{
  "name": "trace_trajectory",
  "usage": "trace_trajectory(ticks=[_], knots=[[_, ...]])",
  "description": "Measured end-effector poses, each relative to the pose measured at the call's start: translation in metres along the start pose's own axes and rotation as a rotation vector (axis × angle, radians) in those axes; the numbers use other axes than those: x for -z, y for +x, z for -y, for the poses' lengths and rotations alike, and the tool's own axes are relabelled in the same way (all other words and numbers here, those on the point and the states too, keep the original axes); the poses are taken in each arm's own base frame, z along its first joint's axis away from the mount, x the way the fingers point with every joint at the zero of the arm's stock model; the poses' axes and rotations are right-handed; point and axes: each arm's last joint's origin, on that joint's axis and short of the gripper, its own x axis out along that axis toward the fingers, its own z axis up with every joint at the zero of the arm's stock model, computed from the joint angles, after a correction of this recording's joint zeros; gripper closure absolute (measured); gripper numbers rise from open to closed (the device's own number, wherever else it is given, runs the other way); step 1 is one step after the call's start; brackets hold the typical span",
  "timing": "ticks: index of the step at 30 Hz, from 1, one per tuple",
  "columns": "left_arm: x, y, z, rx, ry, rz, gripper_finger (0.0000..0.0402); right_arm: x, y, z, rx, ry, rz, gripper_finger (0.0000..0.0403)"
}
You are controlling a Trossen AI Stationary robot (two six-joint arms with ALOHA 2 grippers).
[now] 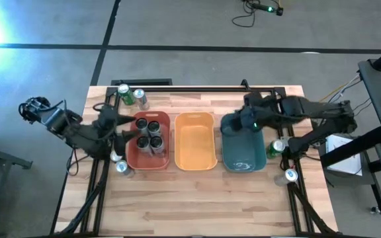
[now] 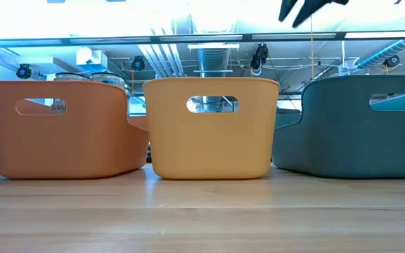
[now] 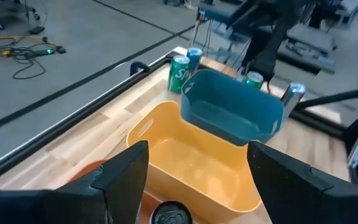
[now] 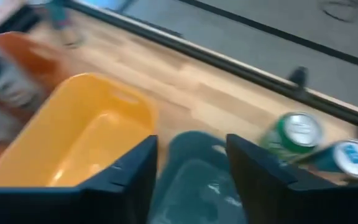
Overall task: Sort soda cans
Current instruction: Put the top right blue soda can into the blue bin
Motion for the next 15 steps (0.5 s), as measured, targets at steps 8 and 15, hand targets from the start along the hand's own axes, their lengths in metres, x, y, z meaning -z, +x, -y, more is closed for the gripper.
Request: trace_trajectory(ticks=[8, 15], knots=[[0.012, 0.003, -0.011, -0.050, -0.069, 0.097, 0.0144, -0.041, 0.060, 0.037, 0.146, 0.091, -0.161, 0.0111], [0.005, 0.000, -0.021, -0.177, -0.102, 0.229, 0.0144, -0.066, 0.106, 0.080, 0.134, 0.147, -0.384, 0.0052]])
